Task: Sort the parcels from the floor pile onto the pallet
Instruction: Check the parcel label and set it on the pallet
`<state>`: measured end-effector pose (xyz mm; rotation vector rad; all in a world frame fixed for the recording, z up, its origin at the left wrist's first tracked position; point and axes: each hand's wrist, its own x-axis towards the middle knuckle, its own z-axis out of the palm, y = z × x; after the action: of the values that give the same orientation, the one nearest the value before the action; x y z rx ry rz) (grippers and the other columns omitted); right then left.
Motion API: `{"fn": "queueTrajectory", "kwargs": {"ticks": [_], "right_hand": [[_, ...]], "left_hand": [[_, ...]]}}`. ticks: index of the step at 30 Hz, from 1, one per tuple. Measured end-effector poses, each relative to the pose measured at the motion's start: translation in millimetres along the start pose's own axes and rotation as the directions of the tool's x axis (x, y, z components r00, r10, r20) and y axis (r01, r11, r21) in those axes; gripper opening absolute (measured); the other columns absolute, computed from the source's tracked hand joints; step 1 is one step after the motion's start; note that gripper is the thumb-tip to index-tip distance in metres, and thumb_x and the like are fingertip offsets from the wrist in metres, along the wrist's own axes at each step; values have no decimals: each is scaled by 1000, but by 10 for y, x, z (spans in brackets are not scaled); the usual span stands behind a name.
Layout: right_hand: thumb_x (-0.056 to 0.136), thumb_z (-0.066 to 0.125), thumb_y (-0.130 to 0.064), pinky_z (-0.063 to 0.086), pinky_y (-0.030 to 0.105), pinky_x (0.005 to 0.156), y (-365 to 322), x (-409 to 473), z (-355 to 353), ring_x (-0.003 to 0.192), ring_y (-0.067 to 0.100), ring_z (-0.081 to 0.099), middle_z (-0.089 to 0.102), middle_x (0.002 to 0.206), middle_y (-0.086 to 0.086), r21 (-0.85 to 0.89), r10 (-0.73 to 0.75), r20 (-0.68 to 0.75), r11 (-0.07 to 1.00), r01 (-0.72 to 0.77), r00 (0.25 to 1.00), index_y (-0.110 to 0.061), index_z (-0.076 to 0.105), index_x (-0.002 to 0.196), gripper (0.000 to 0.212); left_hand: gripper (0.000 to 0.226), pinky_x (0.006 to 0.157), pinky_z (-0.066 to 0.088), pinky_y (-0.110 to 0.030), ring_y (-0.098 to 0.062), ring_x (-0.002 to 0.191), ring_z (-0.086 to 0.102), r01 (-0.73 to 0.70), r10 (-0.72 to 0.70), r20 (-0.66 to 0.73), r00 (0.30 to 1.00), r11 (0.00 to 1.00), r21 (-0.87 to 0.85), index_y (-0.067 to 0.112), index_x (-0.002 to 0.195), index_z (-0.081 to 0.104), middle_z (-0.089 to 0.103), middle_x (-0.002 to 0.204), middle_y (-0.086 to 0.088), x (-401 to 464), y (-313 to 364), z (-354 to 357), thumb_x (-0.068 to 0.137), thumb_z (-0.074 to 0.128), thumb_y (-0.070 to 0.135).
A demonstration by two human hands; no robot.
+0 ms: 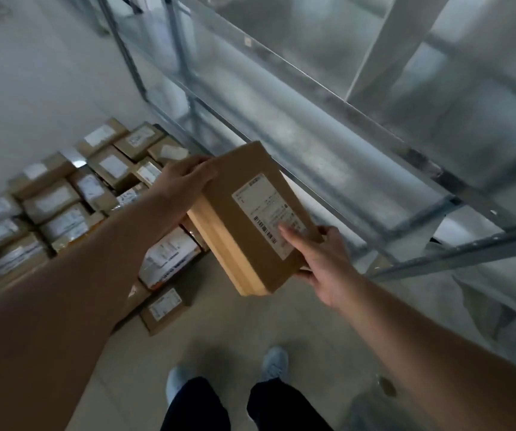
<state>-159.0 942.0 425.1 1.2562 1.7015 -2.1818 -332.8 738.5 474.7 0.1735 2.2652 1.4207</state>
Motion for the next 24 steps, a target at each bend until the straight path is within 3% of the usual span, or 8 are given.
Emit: {"fn": "queueTrajectory", "kwargs": {"ticks": [3, 5, 7, 10, 13, 17, 21, 24], "right_hand": [[50, 102, -42, 64, 41, 65, -108, -415, 439, 86, 26, 80, 80, 98, 9, -48, -51, 59, 997, 54, 997, -18, 48, 120, 92], [50, 103, -44, 65, 46, 69, -108, -672, 798, 91, 28, 80, 79, 105, 9, -77, -79, 122, 993, 89, 989, -21, 52, 122, 91], [52, 102, -45, 65, 47, 72, -77, -923, 1206, 95, 27, 79, 80, 107, 6, -121, -108, 200, 984, 134, 974, -23, 59, 122, 85], [56, 99, -45, 65, 46, 74, 38, -1277, 1856, 98, 25, 79, 80, 110, 3, -132, -167, 265, 969, 207, 950, -22, 65, 120, 76], [62, 99, -36, 65, 47, 76, 260, -1604, 2513, 103, 24, 77, 78, 117, 3, -127, -196, 304, 961, 244, 932, -22, 58, 127, 78], [66, 98, -29, 64, 51, 80, 653, -1997, 3374, 108, 24, 76, 77, 119, -1, -146, -150, 383, 965, 220, 912, -23, 55, 129, 76], [62, 96, -38, 62, 56, 89, 1043, -2171, 4085, 110, 22, 74, 73, 123, -3, -224, -82, 384, 958, 179, 920, -28, 53, 127, 78], [68, 95, -42, 65, 47, 81, 1298, -2198, 4444, 106, 17, 75, 72, 121, -7, -294, -50, 403, 939, 181, 914, -33, 53, 124, 70]], "left_hand": [[21, 92, 51, -34, -28, 113, 63, 74, -75, -73, 995, 997, -11, 59, 101, 67, 62, 128, -5, -406, 85, -580, 83, 57, 54], [22, 77, 54, -29, -28, 109, 64, 66, -75, -142, 987, 996, -63, 55, 110, 66, 57, 134, -9, -652, 17, -956, 90, 60, 48], [28, 58, 53, -22, -24, 100, 69, 0, -26, -253, 967, 995, -104, 46, 124, 62, 60, 128, -8, -906, -133, -1334, 97, 63, 38], [51, 54, 52, -12, -9, 91, 67, -87, 21, -377, 926, 984, -158, 34, 142, 44, 60, 109, 11, -1346, -422, -1909, 97, 70, 32], [79, 50, 50, -11, -4, 85, 60, -68, -30, -378, 925, 967, -245, 39, 153, 23, 48, 105, 20, -1854, -778, -2499, 95, 74, 26], [71, 59, 57, -16, -10, 100, 63, -11, -79, -375, 924, 973, -231, 34, 143, 28, 57, 118, 9, -2485, -1345, -3195, 92, 77, 23], [61, 97, 58, -45, -20, 118, 62, 137, -212, -356, 910, 965, -225, 22, 140, 46, 61, 129, 4, -2892, -1936, -3738, 89, 78, 32], [55, 90, 61, -49, -23, 110, 67, 187, -290, -338, 895, 933, -306, 28, 139, 49, 63, 125, 0, -3071, -2325, -3992, 91, 77, 30]]}}
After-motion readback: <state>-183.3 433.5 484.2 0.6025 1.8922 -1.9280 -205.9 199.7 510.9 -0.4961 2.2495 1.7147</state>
